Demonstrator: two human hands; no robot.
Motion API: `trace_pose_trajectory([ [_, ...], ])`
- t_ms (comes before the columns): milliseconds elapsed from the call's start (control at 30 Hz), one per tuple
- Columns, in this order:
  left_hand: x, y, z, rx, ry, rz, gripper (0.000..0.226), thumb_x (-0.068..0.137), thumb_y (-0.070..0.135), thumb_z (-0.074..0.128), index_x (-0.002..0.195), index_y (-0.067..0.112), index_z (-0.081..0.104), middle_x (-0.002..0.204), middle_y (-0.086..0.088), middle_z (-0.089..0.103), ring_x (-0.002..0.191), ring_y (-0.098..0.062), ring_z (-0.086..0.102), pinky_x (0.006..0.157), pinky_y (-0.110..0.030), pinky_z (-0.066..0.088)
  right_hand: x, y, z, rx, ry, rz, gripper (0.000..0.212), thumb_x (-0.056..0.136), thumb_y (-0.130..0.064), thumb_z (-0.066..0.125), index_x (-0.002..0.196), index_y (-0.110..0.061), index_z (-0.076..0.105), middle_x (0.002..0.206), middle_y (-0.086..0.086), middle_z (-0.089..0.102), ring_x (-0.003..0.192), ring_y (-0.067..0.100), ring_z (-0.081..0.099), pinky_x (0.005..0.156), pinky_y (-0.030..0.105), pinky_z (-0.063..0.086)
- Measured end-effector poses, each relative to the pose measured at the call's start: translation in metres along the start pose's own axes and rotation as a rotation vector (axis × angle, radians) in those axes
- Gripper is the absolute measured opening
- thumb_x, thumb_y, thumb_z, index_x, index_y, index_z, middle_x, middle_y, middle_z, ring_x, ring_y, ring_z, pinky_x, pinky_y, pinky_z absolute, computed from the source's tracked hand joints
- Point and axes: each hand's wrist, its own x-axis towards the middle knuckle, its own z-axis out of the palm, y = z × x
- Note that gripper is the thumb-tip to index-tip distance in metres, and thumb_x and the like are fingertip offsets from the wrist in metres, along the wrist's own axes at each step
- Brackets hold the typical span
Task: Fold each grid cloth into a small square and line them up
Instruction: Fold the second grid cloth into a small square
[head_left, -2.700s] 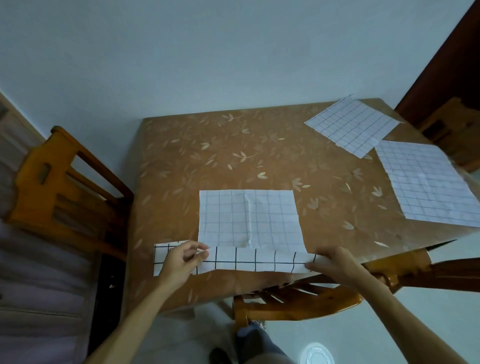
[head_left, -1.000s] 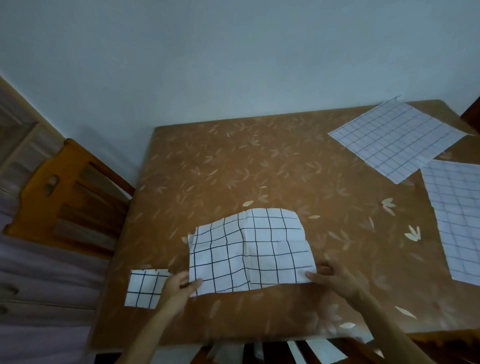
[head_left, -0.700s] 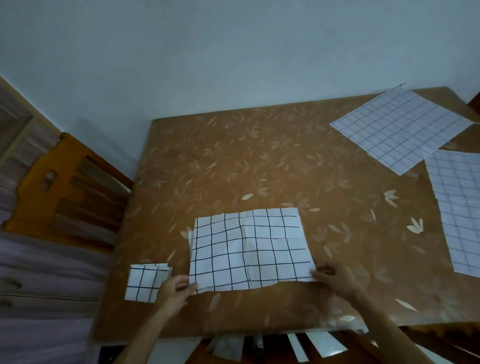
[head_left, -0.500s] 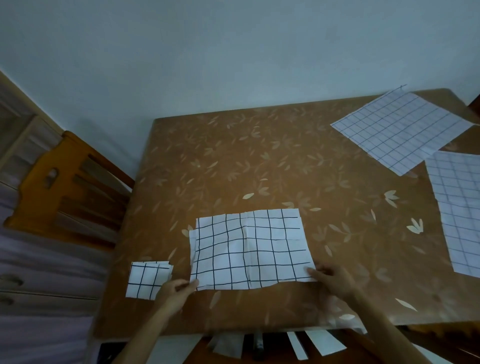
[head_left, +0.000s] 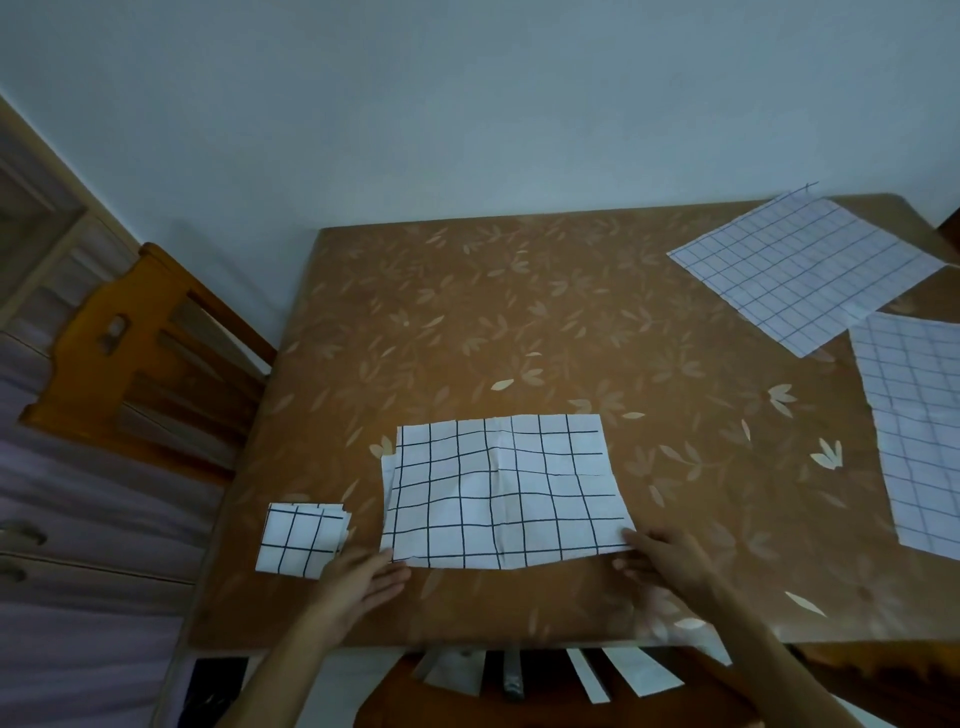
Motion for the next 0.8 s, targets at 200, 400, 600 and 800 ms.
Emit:
trace_pose_trajectory([
  [200, -0.002, -0.009, -0.017, 0.018, -0.021, -0.023, 0.024, 0.094, 0.005, 0.062, 0.116, -0.004, 0.062, 0.104, -0.024, 0.073, 0.093, -0.034, 0.074, 0.073, -0.037, 0.062, 0.001, 0.013, -0.009, -0.105, 0.069, 0.007, 0.01, 0.085, 0.0, 0.071, 0.09, 0.009, 0.07, 0.085, 0.026, 0.073, 0.078, 0.035, 0.074, 0.076, 0.044, 0.061],
  [400, -0.011, -0.012, -0.007, 0.061, -0.022, -0.071, 0.033, 0.085, 0.021, 0.076, 0.111, 0.009, 0.06, 0.107, -0.021, 0.072, 0.092, -0.034, 0.074, 0.073, -0.041, 0.062, 0.0, 0.013, 0.001, -0.234, 0.054, -0.001, 0.017, 0.077, -0.002, 0.078, 0.089, -0.012, 0.069, 0.091, 0.014, 0.073, 0.086, 0.031, 0.072, 0.08, 0.046, 0.06],
  [600, -0.005, -0.021, 0.001, 0.107, 0.025, 0.026, 0.035, 0.086, 0.007, 0.073, 0.115, -0.007, 0.06, 0.112, -0.02, 0.068, 0.09, -0.03, 0.075, 0.068, -0.032, 0.062, 0.0, 0.015, 0.013, -0.234, 0.172, -0.042, 0.019, 0.086, -0.023, 0.075, 0.097, -0.012, 0.064, 0.09, 0.003, 0.07, 0.085, 0.024, 0.069, 0.073, 0.039, 0.06],
  [800, -0.008, -0.029, -0.003, 0.155, 0.072, 0.077, 0.025, 0.086, -0.006, 0.069, 0.101, 0.011, 0.055, 0.111, -0.017, 0.062, 0.092, -0.03, 0.067, 0.075, -0.036, 0.057, 0.001, 0.024, 0.007, -0.26, 0.171, -0.011, 0.038, 0.076, -0.01, 0.082, 0.11, -0.012, 0.063, 0.099, 0.007, 0.072, 0.089, 0.023, 0.07, 0.075, 0.038, 0.06],
])
